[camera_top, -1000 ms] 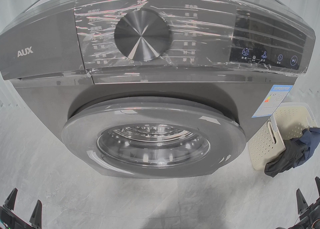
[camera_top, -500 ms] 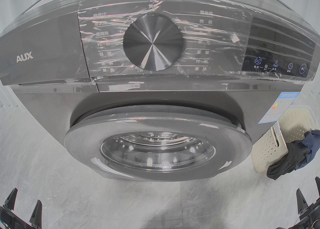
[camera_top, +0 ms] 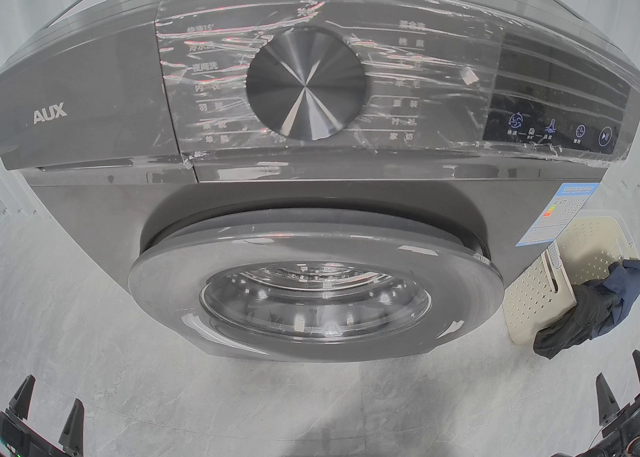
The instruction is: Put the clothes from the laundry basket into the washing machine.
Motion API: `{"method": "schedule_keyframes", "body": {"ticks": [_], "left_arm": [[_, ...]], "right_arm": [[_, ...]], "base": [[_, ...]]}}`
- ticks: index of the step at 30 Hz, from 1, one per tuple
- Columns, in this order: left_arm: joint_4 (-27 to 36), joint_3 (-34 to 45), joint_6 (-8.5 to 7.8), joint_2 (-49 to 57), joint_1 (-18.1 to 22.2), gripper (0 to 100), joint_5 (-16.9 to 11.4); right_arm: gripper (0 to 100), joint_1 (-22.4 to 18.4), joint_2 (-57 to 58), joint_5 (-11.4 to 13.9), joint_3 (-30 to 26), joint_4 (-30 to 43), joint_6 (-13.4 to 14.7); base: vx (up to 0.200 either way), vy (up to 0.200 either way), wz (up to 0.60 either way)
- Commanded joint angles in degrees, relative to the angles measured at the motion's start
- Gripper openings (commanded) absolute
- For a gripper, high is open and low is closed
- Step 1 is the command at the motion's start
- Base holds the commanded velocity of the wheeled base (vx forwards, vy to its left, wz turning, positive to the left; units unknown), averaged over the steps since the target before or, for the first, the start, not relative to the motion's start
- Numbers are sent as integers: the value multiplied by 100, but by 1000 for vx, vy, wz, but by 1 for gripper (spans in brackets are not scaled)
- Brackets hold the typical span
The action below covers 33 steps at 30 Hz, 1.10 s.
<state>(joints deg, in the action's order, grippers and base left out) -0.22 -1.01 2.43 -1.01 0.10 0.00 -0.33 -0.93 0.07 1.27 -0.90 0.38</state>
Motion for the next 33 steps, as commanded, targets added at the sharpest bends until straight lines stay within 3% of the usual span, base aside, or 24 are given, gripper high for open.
{"method": "schedule_keyframes", "body": {"ticks": [1,5,9,10,11,13,16,18,21,25,32,33], "left_arm": [[-4,92,4,75,-1,100,0],[-4,92,4,75,-1,100,0],[-4,101,4,75,-1,100,0],[-4,101,4,75,-1,100,0],[-4,92,4,75,-10,100,-9],[-4,92,4,75,-1,100,-9],[-4,92,4,75,-10,100,0],[-4,101,4,75,-1,100,-9],[-4,92,4,75,-1,100,-9],[-4,101,4,75,-1,100,-9],[-4,92,4,75,-10,100,-9],[-4,101,4,75,-1,100,-9]], "right_arm": [[100,50,-452,177,1297,178,41],[100,42,-1138,819,1359,257,-196],[100,174,-1709,1364,1165,248,-231],[100,174,-1709,1364,1165,248,-231],[100,253,-1982,1645,1148,248,-249],[100,270,-2439,1812,1218,178,-249],[100,279,-3186,1830,1332,-393,-178],[100,384,-3801,1944,1332,-1149,-91],[100,1070,-4627,2128,1323,-2098,270],[100,1474,-5427,1953,1332,-2749,569],[100,1967,-6376,1838,1403,-3478,586],[100,2019,-6508,1724,1420,-3566,577]], "base": [[0,0,0],[0,0,0],[0,0,0],[0,0,0],[0,0,0],[0,0,0],[0,0,0],[0,0,0],[0,0,0],[0,0,0],[0,0,0],[0,0,0]]}}
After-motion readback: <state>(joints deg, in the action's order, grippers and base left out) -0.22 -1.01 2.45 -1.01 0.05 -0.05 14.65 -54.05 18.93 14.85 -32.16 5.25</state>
